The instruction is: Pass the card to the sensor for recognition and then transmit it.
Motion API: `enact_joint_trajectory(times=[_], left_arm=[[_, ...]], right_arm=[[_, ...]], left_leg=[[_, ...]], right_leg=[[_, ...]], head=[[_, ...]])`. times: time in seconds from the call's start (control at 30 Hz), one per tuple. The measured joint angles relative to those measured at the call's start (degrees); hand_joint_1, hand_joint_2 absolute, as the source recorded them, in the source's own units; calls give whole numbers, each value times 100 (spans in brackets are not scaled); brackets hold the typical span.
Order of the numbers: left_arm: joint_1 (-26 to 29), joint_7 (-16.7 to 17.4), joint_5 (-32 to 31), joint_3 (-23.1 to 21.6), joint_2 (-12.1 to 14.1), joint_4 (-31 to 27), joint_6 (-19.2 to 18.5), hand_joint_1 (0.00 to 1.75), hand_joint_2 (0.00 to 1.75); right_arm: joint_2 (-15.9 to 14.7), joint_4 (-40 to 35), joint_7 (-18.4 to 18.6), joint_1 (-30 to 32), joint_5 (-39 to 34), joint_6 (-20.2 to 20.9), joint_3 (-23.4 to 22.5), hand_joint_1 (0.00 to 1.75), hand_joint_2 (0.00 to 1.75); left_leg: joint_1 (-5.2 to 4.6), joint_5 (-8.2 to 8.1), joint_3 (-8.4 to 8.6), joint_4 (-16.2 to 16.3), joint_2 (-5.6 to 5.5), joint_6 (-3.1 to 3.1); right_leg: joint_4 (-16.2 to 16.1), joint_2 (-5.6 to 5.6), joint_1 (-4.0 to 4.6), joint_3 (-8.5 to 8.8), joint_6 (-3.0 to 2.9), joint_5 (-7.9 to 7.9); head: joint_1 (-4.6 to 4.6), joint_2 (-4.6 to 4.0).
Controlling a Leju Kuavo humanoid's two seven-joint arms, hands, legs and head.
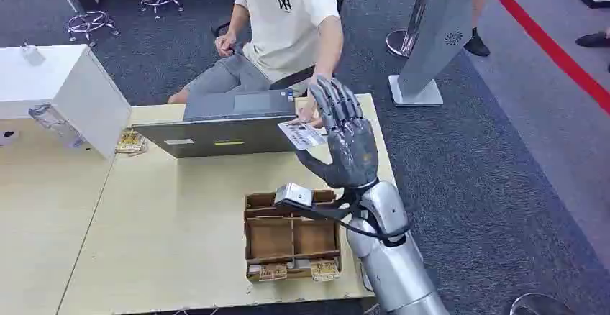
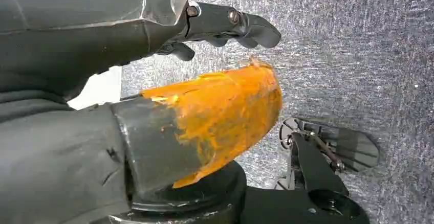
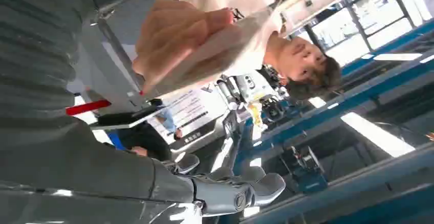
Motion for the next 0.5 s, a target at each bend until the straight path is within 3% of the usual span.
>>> enact_joint_trajectory(times=[0.2,0.23,0.27,0.33,0.5], left_arm=[[-1,-20,-39,-94,35,2,-35,0,0],[-1,-22,-52,-103,37,0,-39,0,0],[-1,-22,-68,-116,37,0,-42,0,0],[0,-22,-74,-135,37,2,-50,0,0],[-1,-22,-79,-140,37,0,-50,0,0]], right_arm=[[0,594,148,-444,149,-2,-210,0,175],[0,651,157,-475,127,-2,-234,61,175],[0,703,162,-500,122,-2,-262,106,175],[0,802,155,-545,98,-2,-302,143,175],[0,861,140,-553,70,-2,-341,143,175]], left_leg=[[0,0,-1,0,0,0],[0,0,-1,0,0,0],[0,0,-2,0,-1,0],[0,-1,-2,0,-1,0],[0,-1,-2,0,-1,0]], right_leg=[[1,1,0,-2,-1,0],[1,1,0,-1,-1,-1],[1,0,0,-1,-1,-1],[1,0,0,-2,-1,-1],[1,0,0,-2,-1,-1]], head=[[-2,0],[0,0],[-2,0],[0,0],[0,0]])
